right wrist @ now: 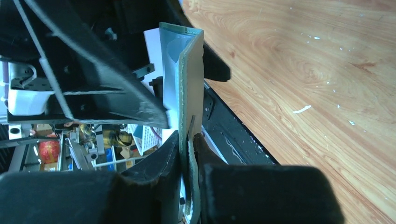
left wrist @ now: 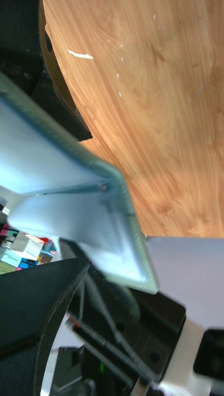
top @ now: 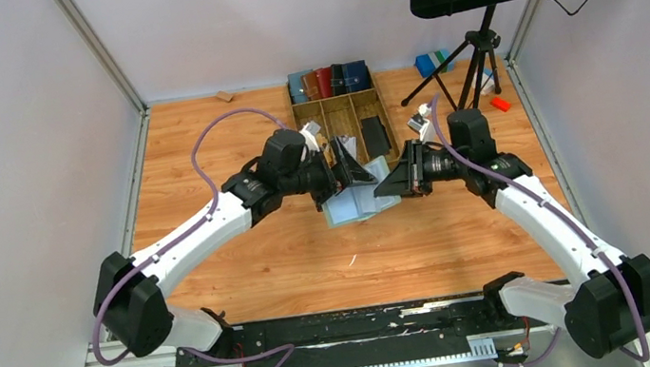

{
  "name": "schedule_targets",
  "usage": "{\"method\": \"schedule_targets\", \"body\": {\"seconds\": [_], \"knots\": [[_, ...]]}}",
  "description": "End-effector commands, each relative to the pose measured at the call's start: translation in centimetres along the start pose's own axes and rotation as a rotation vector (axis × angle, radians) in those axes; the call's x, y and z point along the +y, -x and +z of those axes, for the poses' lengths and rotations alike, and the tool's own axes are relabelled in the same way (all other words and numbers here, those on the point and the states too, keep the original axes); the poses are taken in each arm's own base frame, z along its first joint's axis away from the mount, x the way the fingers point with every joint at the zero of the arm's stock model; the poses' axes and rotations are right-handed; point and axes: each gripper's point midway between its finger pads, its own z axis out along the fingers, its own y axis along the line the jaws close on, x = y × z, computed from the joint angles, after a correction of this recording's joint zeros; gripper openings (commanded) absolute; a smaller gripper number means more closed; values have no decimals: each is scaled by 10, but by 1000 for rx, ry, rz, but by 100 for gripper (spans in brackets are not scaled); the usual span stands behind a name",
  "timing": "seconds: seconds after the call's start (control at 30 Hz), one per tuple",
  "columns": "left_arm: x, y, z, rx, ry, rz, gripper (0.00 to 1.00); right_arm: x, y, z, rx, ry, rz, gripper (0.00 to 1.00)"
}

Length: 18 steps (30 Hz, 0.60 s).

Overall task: Take the credit cards out of the card holder
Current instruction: Remove the credit card from the card holder.

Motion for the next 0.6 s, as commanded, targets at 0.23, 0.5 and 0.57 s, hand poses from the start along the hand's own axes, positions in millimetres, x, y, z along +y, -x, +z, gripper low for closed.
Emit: {"method": "schedule_targets", "body": {"seconds": [0.23, 0.5, 0.57], "knots": [[18, -8, 11, 53, 109, 80, 83, 32, 5, 0, -8, 62, -120, 1], [23, -9, 4, 19, -1, -16, 41, 16, 9, -6, -49, 43, -46, 19], [18, -6, 0, 1, -39, -19, 37, 14, 7, -6, -49, 62, -21, 26]]}}
